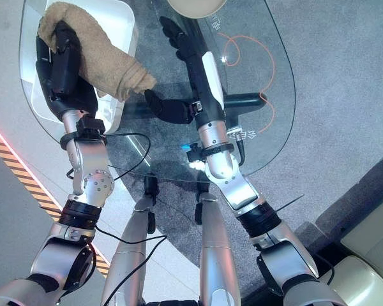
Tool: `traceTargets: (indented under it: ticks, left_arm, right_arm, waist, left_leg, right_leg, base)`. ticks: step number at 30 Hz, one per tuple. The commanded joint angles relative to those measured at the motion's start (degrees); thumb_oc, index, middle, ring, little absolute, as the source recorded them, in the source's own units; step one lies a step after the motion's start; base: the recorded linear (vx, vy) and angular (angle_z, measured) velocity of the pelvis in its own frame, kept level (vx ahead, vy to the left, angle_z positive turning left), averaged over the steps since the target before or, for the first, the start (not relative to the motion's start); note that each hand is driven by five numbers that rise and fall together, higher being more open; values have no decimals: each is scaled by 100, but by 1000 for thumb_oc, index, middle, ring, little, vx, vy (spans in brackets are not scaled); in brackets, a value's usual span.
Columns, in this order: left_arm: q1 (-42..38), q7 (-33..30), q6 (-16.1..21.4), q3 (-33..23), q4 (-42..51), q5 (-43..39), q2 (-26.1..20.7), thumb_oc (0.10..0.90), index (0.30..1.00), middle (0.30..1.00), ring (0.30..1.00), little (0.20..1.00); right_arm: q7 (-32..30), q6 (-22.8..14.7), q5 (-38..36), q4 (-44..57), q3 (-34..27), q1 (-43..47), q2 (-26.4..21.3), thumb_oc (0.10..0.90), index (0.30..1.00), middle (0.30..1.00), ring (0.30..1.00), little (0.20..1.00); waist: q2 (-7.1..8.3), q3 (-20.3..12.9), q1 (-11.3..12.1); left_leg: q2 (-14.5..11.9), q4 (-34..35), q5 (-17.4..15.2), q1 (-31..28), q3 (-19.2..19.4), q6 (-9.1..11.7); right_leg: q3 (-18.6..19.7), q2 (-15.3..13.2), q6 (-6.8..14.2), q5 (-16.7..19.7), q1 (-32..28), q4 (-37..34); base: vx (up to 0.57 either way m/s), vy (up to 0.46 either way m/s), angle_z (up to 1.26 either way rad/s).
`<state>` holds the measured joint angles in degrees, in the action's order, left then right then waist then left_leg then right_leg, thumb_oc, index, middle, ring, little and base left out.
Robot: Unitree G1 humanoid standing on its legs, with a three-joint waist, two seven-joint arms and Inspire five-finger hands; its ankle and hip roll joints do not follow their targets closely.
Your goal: Wipe the table with a cloth and put it in the basket.
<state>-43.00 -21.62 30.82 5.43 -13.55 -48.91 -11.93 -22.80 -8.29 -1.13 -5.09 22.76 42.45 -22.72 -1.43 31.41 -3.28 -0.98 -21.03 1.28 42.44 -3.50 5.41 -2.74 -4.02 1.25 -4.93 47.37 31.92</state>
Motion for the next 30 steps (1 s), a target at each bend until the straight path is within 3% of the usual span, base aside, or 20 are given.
traceTargets:
  ticks: [1,7,12,16,19,24,30]
  left_arm:
    - [-781,-53,883,-321,710,876,-453,100,300,300,300,200]
    - [-820,-257,940,-384,428,1161,-631,100,300,300,300,200]
    - [-844,-454,992,-408,175,1325,-854,100,300,300,300,200]
    - [-1013,-540,1123,-412,-323,1252,-1104,100,300,300,300,200]
    - [-1104,-619,1196,-375,-606,1263,-1226,100,300,300,300,200]
    - [-1348,-723,1227,-282,-1072,1148,-1534,100,300,300,300,200]
    - [-1830,-1097,1024,-9,-1542,1236,-1980,100,300,300,300,200]
  right_arm:
    - [-569,-786,356,695,-518,327,46,800,900,900,900,900]
    - [-1496,-788,428,312,-722,202,-111,800,900,900,900,900]
    - [-2294,-549,341,-36,-945,63,-242,800,900,900,900,900]
    - [-3032,-333,43,-863,-1064,87,-450,800,900,900,900,900]
    - [-3333,-253,-167,-1407,-1076,103,-551,800,900,900,900,900]
    - [-3632,-427,-625,-2472,-1054,129,-711,800,900,900,900,900]
    - [-3768,-679,-1275,-3664,-974,126,-840,800,900,900,900,900]
  waist:
    - [81,-161,43]
    - [79,-161,5]
    - [68,-161,-27]
    - [25,-161,-34]
    - [2,-161,-34]
    - [-14,-161,-29]
    - [-7,-161,-46]
  left_leg:
    - [379,-182,-302,-100,484,-319]
    - [355,-190,-368,-150,510,-323]
    - [340,-194,-394,-172,515,-319]
    - [331,-147,-407,-196,536,-328]
    - [319,-148,-414,-201,543,-327]
    - [298,-169,-441,-183,552,-323]
    - [269,-183,-460,-146,564,-327]
  right_leg:
    - [-33,454,17,-90,-388,-400]
    - [-17,457,35,-154,-419,-364]
    - [3,455,43,-162,-434,-361]
    - [10,447,50,-167,-438,-388]
    - [7,434,55,-166,-435,-378]
    - [-9,412,56,-169,-415,-375]
    - [-25,407,47,-175,-394,-388]
  base:
    - [0,0,0]
    - [0,0,0]
    - [0,6,0]
    - [-11,37,-2]
    - [-2,7,-1]
    - [-1,2,-1]
    - [-9,2,-5]
